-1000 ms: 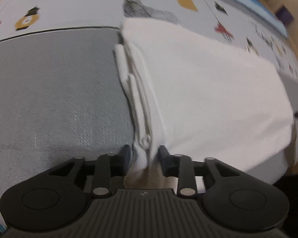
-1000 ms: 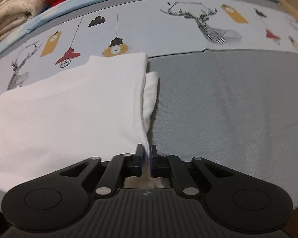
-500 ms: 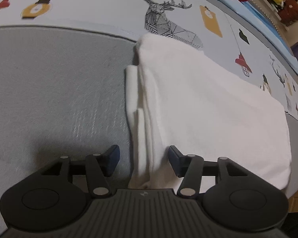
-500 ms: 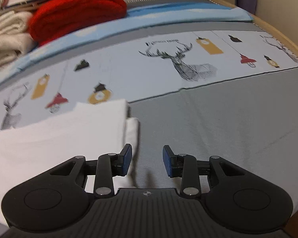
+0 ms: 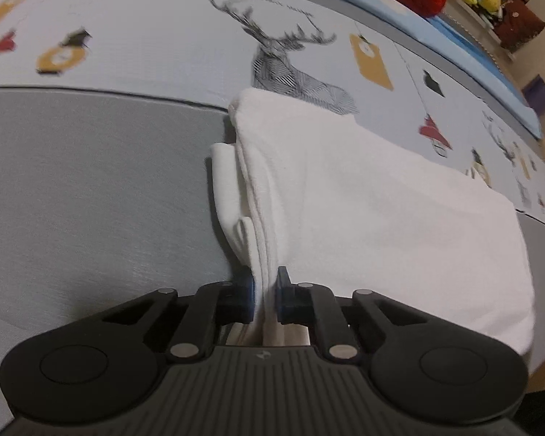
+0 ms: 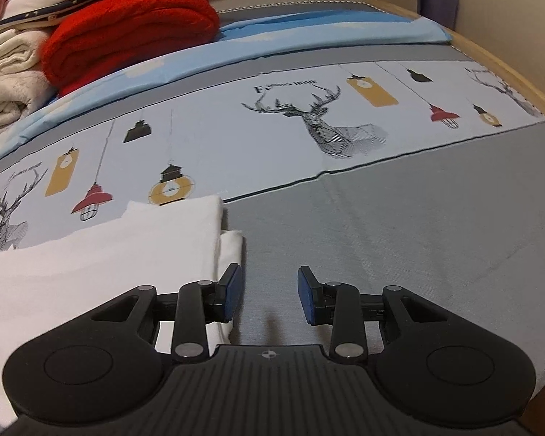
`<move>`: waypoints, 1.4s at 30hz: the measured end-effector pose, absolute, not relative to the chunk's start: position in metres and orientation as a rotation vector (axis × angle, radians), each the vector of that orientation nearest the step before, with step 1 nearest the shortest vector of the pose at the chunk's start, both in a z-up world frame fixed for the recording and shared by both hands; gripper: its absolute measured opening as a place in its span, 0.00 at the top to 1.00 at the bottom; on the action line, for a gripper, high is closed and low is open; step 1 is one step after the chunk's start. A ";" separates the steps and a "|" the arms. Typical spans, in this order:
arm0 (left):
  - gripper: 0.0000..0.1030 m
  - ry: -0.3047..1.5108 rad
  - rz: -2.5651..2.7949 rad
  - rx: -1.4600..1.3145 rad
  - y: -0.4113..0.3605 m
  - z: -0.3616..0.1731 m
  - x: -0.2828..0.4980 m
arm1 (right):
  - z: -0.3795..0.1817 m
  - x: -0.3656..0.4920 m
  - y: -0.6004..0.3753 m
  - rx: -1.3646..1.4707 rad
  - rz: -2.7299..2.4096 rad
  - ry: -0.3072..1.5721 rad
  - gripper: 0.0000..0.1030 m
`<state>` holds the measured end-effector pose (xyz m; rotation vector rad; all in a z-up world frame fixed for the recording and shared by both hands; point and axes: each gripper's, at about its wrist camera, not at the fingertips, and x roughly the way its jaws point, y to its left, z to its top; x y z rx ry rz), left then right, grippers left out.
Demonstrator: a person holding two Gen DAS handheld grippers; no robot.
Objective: Fold small clothes
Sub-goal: 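Grasp the folded shirt's edge with the left gripper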
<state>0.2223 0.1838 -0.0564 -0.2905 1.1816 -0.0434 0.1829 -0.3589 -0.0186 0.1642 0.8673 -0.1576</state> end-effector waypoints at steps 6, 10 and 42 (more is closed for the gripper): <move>0.68 1.212 -0.006 -0.332 0.197 -0.061 0.215 | -0.020 0.184 -0.343 0.128 -0.135 0.874 0.66; 0.60 1.241 -0.005 -0.321 0.195 -0.070 0.211 | -0.020 0.182 -0.338 0.115 -0.134 0.875 0.66; 0.74 1.244 -0.052 -0.218 0.178 -0.075 0.216 | -0.015 0.174 -0.338 0.098 -0.156 0.861 0.66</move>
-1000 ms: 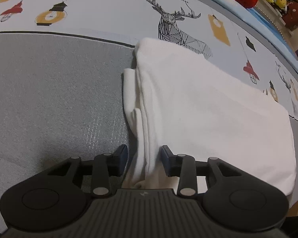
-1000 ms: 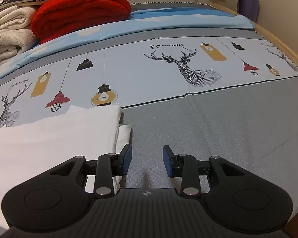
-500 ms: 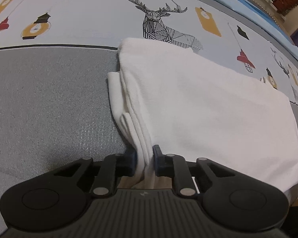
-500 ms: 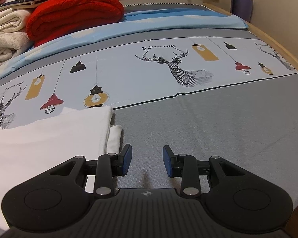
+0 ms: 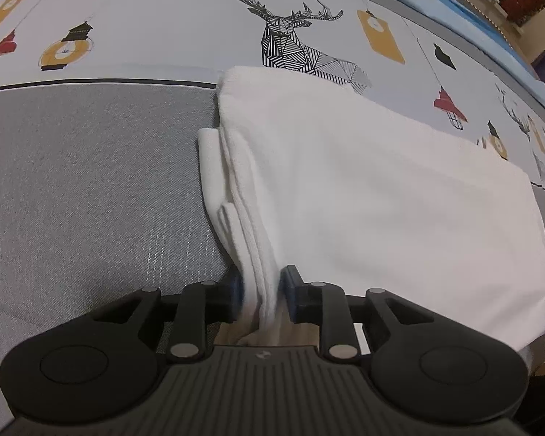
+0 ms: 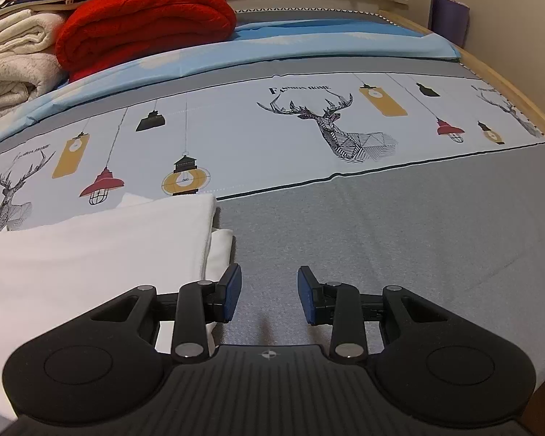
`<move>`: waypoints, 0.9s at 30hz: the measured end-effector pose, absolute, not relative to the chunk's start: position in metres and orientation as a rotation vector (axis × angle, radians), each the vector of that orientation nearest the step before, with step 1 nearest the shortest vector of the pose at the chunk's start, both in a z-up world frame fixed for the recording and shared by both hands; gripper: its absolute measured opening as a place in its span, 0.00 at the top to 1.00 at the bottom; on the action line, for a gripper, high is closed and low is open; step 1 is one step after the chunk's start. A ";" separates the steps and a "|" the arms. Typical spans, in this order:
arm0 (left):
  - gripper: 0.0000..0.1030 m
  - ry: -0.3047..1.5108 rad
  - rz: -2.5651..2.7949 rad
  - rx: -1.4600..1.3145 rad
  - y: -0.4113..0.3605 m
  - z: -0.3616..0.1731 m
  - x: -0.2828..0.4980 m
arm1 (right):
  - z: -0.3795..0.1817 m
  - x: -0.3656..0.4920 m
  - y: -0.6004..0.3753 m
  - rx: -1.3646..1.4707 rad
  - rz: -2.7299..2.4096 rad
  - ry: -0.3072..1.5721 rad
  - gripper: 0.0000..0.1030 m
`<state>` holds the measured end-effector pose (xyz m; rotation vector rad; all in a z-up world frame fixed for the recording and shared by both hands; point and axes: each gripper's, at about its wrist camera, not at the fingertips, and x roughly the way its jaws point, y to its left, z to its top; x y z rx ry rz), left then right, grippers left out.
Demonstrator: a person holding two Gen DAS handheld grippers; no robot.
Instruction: Fold small clothes
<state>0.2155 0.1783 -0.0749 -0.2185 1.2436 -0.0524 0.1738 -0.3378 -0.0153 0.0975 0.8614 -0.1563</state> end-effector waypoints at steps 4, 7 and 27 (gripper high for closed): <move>0.82 1.238 -0.063 -0.204 0.177 -0.075 0.216 | -0.015 0.174 -0.341 0.103 -0.162 0.861 0.66; 0.86 1.224 -0.062 -0.200 0.178 -0.072 0.215 | -0.016 0.174 -0.340 0.102 -0.162 0.861 0.66; 0.88 1.198 0.035 -0.212 0.199 -0.064 0.211 | -0.015 0.175 -0.340 0.124 -0.159 0.855 0.66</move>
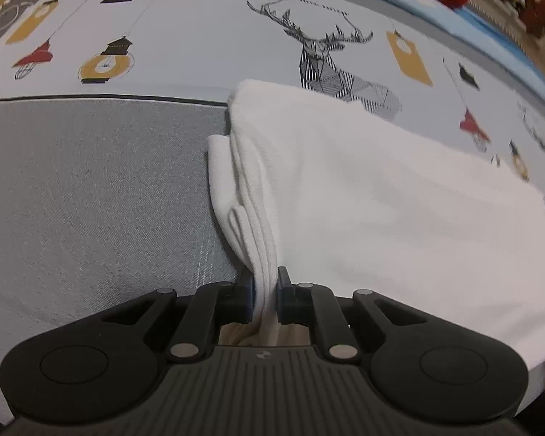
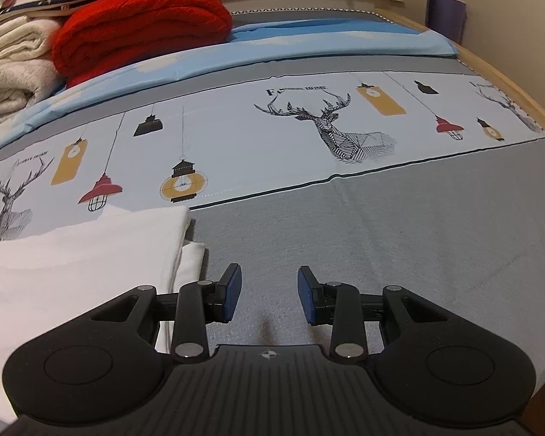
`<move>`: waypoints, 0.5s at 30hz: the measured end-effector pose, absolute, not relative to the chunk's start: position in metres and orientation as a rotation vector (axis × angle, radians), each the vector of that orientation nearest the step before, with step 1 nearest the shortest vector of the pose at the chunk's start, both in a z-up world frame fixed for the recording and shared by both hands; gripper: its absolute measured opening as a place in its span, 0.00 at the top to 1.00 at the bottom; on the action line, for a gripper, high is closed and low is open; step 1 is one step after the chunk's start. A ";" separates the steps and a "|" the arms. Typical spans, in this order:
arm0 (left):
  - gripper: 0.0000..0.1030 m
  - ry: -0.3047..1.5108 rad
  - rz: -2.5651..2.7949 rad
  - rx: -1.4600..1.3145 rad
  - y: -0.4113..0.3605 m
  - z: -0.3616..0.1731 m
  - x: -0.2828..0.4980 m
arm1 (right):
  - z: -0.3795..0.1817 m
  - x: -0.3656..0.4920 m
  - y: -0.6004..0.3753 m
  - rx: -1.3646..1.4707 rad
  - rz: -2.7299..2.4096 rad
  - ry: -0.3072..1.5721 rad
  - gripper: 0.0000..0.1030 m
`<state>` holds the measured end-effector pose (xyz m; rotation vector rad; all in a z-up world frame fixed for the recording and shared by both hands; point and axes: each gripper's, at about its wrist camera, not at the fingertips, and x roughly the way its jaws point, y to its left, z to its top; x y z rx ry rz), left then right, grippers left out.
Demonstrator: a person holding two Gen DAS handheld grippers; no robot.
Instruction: Fold small clothes
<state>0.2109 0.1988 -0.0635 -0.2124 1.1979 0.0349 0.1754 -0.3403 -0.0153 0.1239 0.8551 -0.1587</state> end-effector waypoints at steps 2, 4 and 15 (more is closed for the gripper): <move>0.89 1.182 0.023 -0.233 0.200 -0.059 0.211 | -0.014 0.176 -0.341 0.127 -0.153 0.850 0.66; 0.89 1.176 0.003 -0.259 0.198 -0.049 0.213 | -0.014 0.177 -0.342 0.128 -0.145 0.844 0.66; 0.90 1.054 -0.318 -0.319 0.082 0.017 0.222 | -0.009 0.185 -0.335 0.153 -0.084 0.819 0.66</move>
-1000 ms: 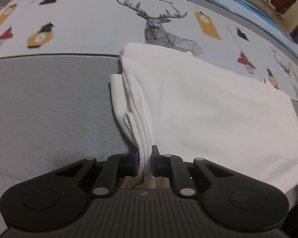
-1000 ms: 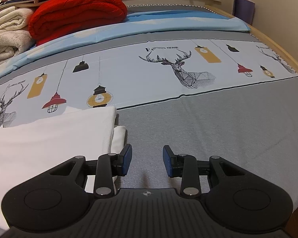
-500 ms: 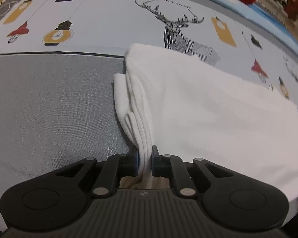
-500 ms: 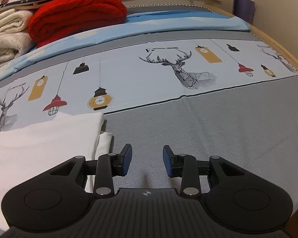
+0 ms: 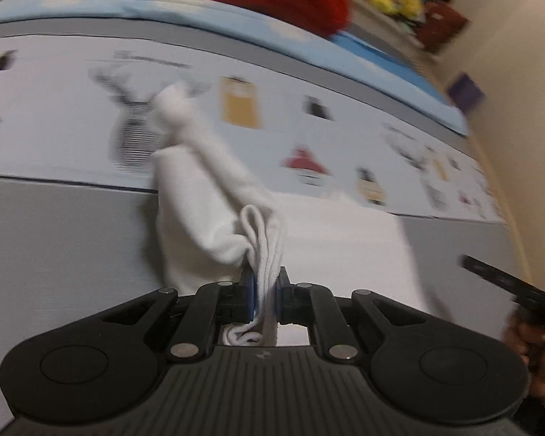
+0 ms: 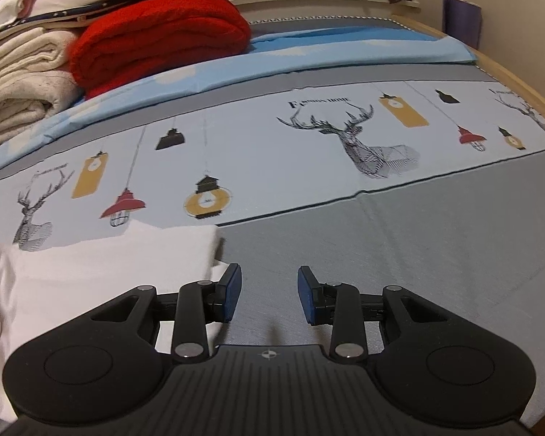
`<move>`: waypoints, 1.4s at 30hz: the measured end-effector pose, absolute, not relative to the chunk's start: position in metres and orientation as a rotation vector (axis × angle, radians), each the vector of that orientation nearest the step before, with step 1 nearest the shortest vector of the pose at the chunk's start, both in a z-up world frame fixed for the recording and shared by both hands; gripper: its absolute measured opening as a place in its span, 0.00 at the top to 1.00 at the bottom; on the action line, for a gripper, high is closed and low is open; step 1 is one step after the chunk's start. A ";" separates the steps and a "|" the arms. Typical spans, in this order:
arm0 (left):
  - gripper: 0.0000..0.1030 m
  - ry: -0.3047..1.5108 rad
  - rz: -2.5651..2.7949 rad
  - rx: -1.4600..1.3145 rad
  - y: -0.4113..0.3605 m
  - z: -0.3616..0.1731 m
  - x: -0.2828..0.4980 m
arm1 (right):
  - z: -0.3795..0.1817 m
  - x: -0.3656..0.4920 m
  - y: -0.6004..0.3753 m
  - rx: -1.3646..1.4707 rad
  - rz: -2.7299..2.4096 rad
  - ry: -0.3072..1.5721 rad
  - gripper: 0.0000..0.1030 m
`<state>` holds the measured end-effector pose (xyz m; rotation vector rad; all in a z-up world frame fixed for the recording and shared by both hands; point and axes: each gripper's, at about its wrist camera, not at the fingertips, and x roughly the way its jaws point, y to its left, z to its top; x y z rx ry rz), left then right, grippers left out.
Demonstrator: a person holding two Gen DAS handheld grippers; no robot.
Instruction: Fold small clothes
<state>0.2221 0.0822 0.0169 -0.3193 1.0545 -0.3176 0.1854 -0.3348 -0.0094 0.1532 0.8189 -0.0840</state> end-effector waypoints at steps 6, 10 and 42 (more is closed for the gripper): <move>0.89 1.062 -0.483 -0.331 -0.026 0.015 0.231 | -0.007 0.184 -0.335 0.161 -0.085 0.811 0.66; 0.81 1.064 -0.590 -0.429 -0.069 0.010 0.235 | -0.004 0.184 -0.335 0.181 -0.077 0.806 0.66; 0.67 1.142 -0.405 -0.086 0.009 0.008 0.205 | -0.008 0.199 -0.302 0.467 0.162 0.765 0.94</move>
